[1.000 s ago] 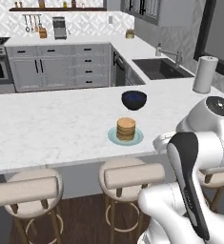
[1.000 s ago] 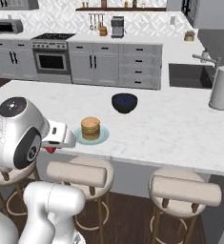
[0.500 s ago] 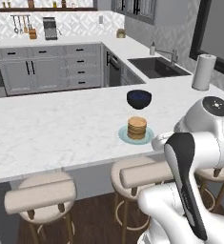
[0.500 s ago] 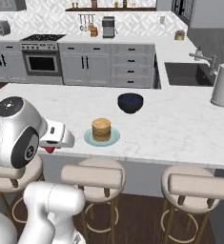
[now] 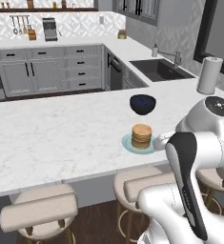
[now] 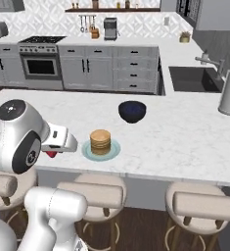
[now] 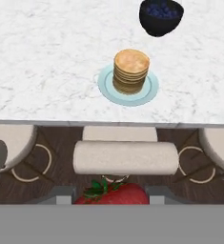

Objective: Take the strawberry from the fridge and place it on top of the pancake, located on the dining counter.

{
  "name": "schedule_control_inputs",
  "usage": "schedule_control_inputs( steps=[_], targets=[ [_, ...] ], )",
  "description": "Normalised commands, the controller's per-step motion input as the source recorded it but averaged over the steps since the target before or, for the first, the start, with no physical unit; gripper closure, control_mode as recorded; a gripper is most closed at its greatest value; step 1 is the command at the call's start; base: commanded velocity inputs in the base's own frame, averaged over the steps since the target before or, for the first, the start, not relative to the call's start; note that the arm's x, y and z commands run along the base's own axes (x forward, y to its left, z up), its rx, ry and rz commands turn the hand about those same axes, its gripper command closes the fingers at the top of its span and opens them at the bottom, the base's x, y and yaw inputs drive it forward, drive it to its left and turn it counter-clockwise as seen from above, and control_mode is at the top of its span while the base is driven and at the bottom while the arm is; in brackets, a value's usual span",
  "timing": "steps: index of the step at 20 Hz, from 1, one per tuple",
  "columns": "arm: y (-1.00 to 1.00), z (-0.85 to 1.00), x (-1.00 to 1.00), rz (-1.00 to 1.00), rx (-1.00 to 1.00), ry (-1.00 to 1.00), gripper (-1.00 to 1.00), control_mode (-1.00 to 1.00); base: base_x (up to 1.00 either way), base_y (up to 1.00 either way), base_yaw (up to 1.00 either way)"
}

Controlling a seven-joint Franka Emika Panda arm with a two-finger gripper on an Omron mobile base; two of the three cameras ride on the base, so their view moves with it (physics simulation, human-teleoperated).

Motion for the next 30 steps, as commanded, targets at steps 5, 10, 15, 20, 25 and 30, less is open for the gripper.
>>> schedule_control_inputs(
  steps=[5,10,15,20,25,30],
  targets=[
    [0.0,0.0,0.0,0.0,0.0,0.0,1.0,1.0,0.56,-0.04,0.0],
    [0.0,0.0,0.0,0.0,0.0,0.0,1.0,1.0,0.04,-0.04,0.01],
    [-0.02,0.0,0.59,0.0,0.0,0.06,1.0,-1.0,0.0,0.0,0.0],
    [-0.3,-0.01,1.0,0.07,0.0,0.14,1.0,-1.0,0.0,0.0,0.0],
    [-0.17,-0.3,1.0,0.01,0.0,0.15,1.0,-1.0,0.0,0.0,0.0],
    [-0.35,-0.84,1.0,0.05,0.0,0.14,1.0,-1.0,0.0,0.0,0.0]
  ],
)
